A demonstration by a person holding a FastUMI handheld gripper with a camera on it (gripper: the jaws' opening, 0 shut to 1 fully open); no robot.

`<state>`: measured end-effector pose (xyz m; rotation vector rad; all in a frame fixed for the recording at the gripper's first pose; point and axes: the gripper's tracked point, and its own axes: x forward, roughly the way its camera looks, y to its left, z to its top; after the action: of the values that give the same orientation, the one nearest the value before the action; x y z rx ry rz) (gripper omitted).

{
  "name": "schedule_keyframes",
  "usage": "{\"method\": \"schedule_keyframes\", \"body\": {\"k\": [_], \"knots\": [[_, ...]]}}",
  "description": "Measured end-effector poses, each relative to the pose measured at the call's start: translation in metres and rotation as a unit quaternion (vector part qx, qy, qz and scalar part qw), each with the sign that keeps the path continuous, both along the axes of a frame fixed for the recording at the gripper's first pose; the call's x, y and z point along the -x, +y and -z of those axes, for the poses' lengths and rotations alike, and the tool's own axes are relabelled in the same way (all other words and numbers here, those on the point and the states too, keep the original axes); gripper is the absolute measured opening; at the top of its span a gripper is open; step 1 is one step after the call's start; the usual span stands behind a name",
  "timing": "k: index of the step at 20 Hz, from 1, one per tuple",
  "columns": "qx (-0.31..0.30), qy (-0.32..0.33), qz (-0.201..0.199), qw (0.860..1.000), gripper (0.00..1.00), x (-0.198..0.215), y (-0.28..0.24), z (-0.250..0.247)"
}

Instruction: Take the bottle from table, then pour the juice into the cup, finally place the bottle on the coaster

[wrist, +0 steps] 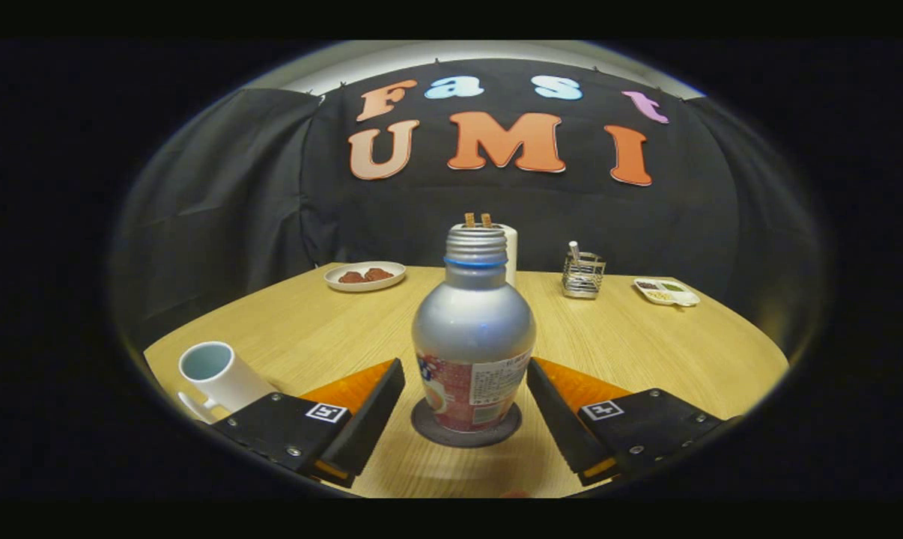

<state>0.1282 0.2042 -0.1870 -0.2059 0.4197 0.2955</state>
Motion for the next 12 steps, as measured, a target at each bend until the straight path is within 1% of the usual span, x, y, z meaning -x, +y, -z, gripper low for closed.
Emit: {"method": "schedule_keyframes", "body": {"k": [4, 8, 12], "knots": [[-0.014, -0.012, 0.010, 1.000, 0.97, 0.031, -0.005, -0.017], [-0.014, -0.008, 0.026, 1.000, 0.97, 0.057, -0.024, -0.029], [-0.011, -0.018, 0.043, 0.999, 0.97, 0.068, -0.043, -0.047]]}}
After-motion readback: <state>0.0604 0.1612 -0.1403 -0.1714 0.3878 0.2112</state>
